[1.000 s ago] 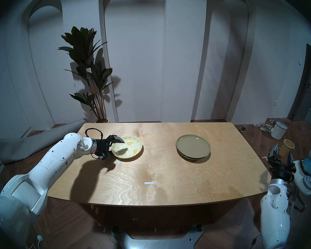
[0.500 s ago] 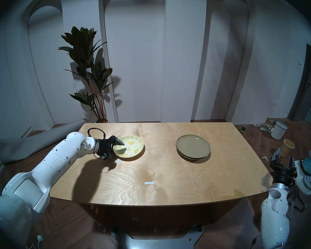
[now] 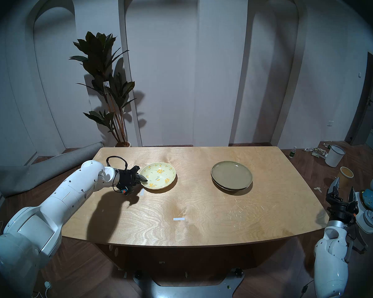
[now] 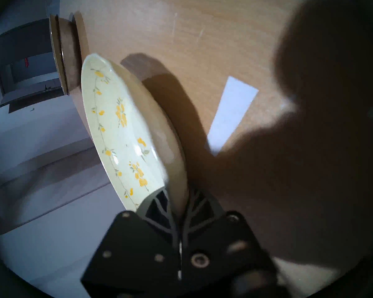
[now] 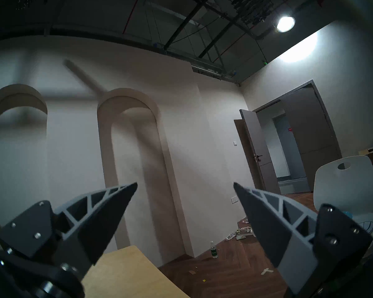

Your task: Stack the plates into one stack

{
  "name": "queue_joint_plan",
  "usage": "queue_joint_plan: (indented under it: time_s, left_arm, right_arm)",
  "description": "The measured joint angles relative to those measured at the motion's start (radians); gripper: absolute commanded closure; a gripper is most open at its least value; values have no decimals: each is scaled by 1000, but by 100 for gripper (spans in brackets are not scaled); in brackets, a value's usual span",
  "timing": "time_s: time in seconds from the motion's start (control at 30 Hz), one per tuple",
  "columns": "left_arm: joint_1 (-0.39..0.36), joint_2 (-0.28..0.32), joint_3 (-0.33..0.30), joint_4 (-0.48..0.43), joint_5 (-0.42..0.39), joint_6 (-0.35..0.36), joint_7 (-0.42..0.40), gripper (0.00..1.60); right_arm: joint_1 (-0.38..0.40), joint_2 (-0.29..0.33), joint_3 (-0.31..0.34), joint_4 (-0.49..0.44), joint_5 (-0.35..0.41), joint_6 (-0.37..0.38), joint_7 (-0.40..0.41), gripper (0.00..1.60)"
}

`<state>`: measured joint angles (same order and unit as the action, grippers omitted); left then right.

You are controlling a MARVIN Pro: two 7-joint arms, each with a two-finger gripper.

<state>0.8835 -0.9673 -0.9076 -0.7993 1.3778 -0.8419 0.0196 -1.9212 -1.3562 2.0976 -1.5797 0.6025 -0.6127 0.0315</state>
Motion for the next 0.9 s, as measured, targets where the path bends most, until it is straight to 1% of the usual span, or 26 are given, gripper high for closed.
queue_joint_plan:
  time_s: [0.2,0.37,0.73,0.9]
  left_arm:
    - [-2,-13,-28,37,-51,-30,-20,160]
    - [-6,-18,-56,54,-93,-61,-39,160]
    - [-24,-24,-93,52,-145,-106,-78,160]
    - [-28,-21,-98,28,-153,-116,-96,160]
  right_arm:
    - [-6,-12,-8,-38,-22,17,-28,0]
    - [-1,-19,-30,-68,-44,47,-53,0]
    - [16,-18,-54,-132,-89,109,-110,0]
    - [20,-18,-58,-160,-106,136,-138,0]
